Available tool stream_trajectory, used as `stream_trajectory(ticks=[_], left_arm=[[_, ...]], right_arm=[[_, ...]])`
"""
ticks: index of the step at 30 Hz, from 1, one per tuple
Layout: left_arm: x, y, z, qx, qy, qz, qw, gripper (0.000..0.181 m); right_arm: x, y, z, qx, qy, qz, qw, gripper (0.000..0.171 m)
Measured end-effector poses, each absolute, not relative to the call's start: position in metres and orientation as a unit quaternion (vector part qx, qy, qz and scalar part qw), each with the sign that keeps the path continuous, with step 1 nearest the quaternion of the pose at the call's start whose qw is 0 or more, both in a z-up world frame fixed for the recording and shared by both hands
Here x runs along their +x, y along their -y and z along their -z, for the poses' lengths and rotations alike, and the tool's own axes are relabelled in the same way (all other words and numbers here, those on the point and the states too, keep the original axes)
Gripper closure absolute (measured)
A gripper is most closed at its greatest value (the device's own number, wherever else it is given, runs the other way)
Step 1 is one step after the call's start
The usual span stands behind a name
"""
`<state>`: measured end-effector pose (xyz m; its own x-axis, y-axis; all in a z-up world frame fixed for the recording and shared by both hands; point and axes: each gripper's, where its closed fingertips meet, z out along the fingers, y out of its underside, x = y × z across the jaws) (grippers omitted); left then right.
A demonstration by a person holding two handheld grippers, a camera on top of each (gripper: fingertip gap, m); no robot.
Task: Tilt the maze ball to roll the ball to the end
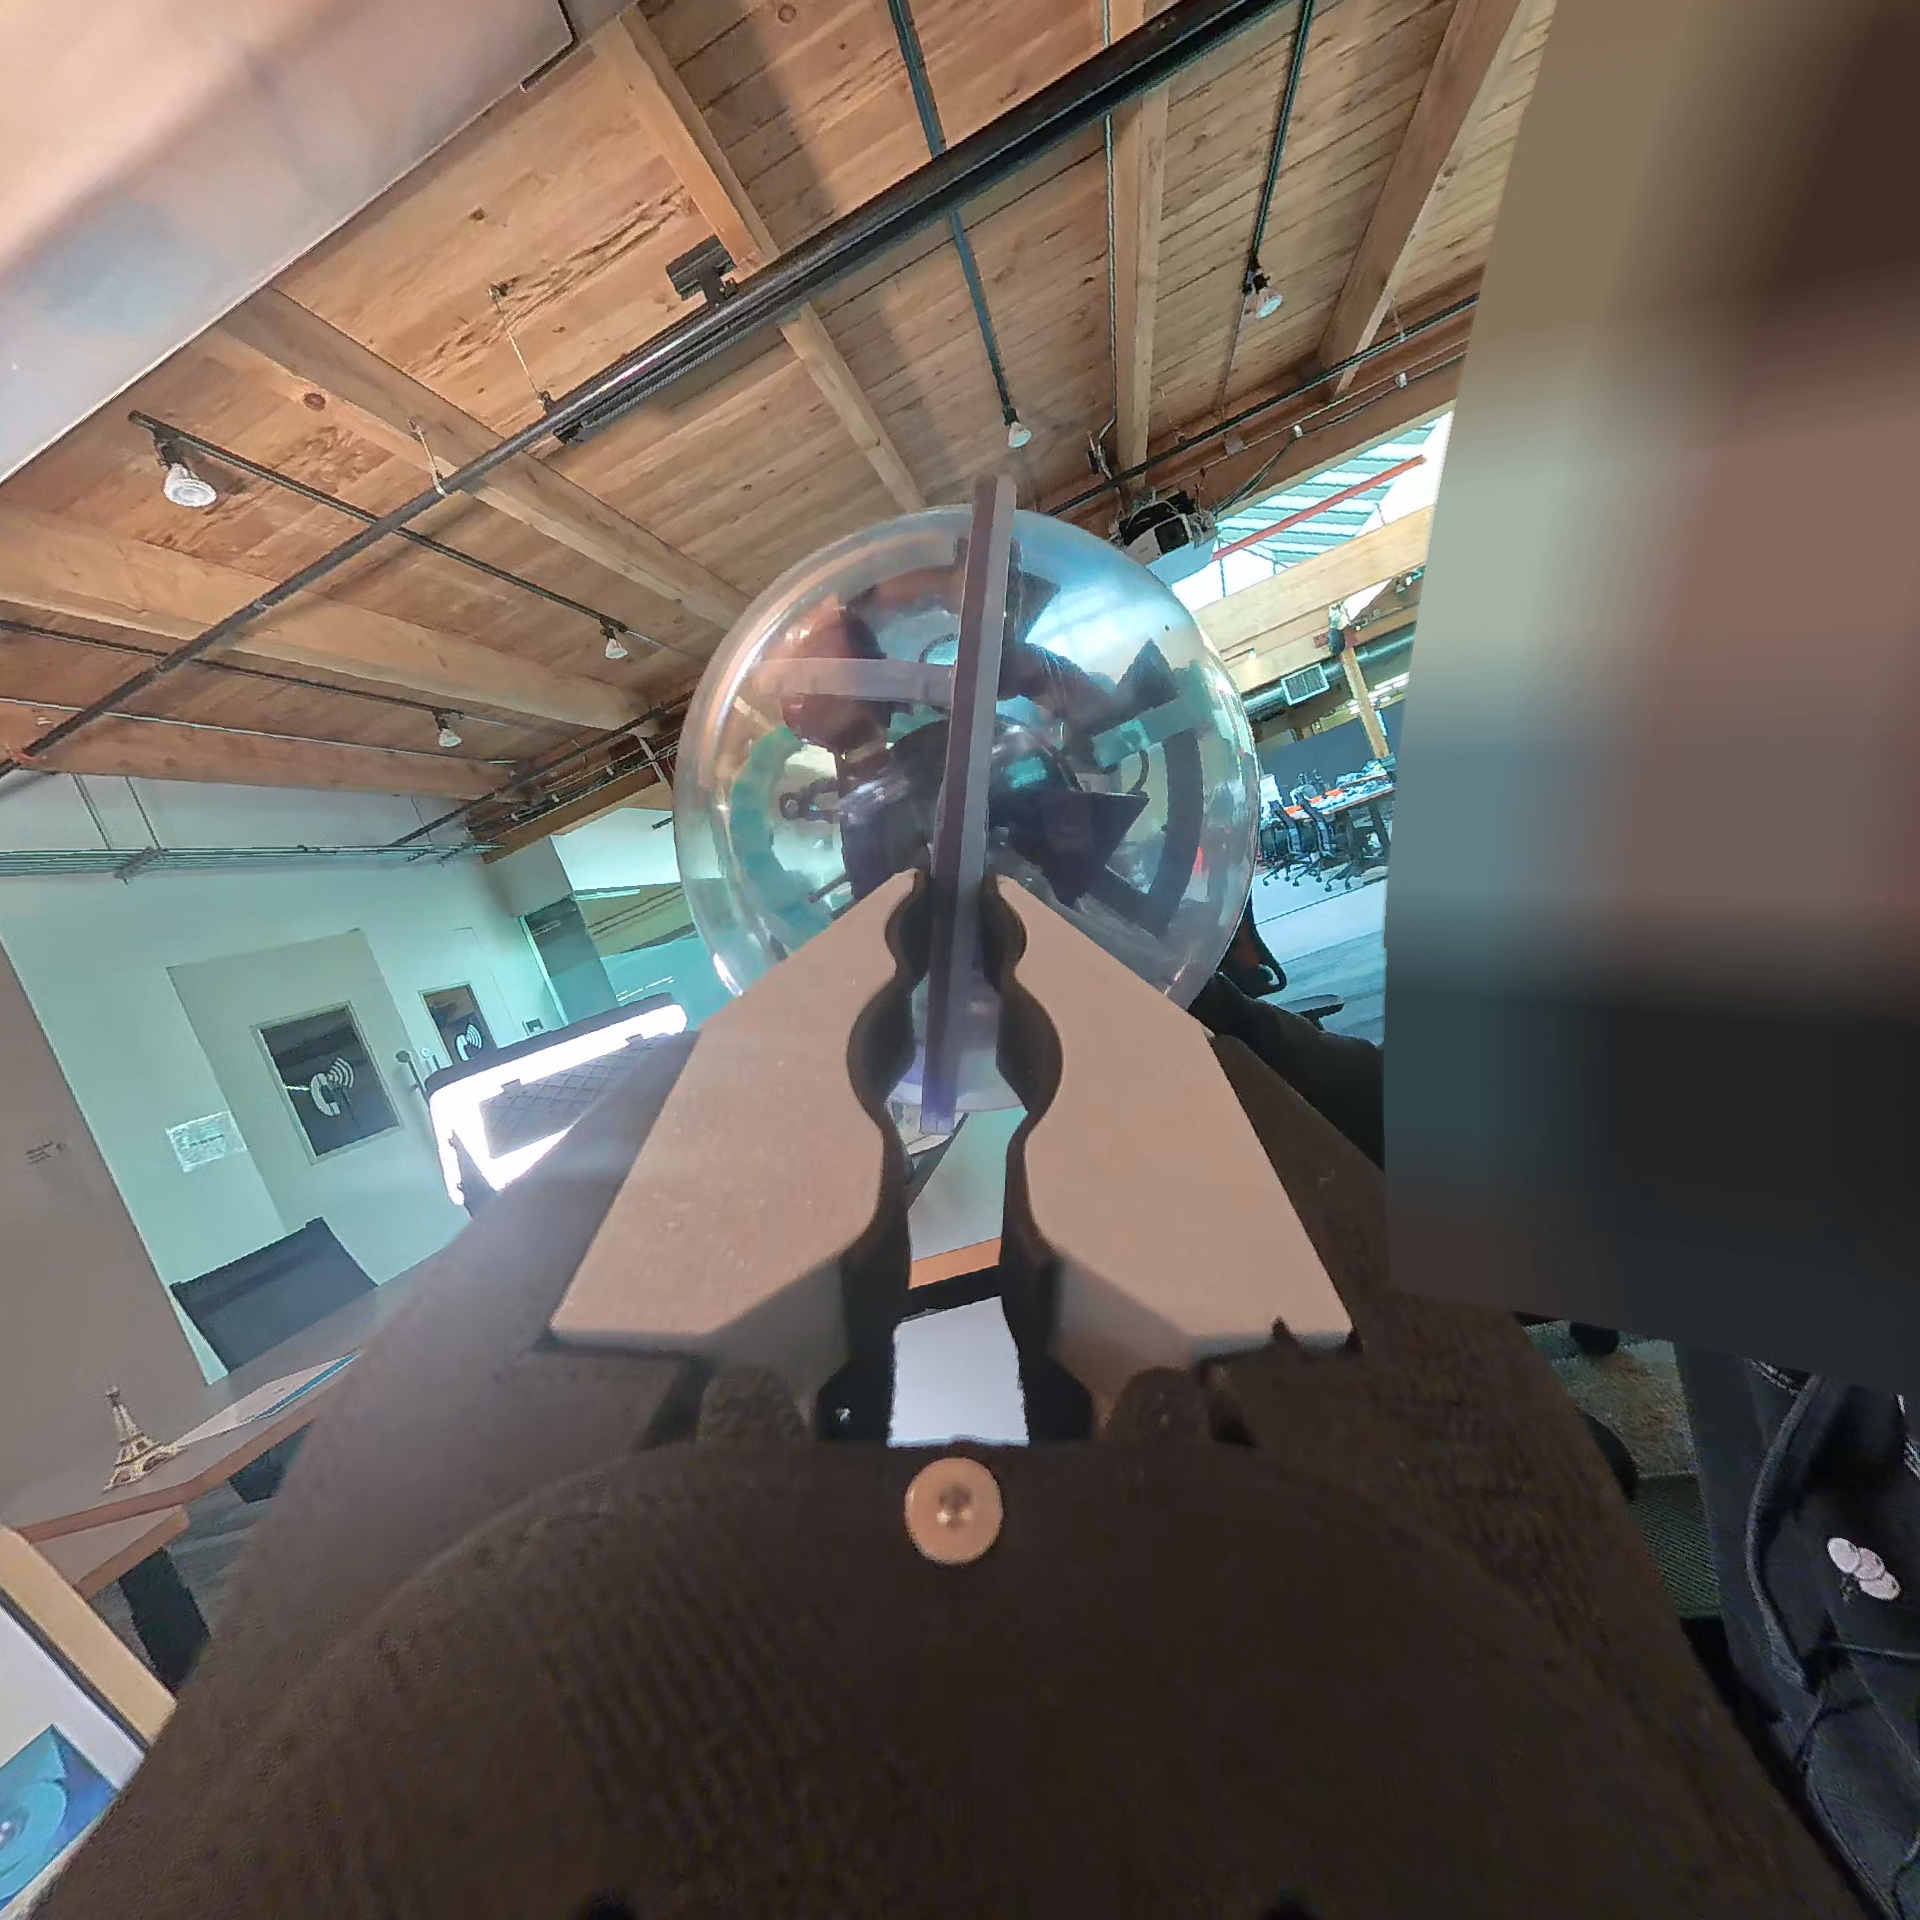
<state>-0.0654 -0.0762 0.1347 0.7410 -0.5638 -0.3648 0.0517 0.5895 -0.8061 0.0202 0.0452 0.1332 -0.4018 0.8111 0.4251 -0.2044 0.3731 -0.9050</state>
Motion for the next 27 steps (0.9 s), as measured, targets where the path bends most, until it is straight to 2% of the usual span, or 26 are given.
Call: stream_trajectory(ticks=[27], left_arm=[[-0.070, 0.069, -0.124, -0.431, -0.266, 0.232, 0.830, 0.173]], right_arm=[[0.022, -0.048, -0.125, -0.248, 0.658, -0.522, 0.483, 0.165]])
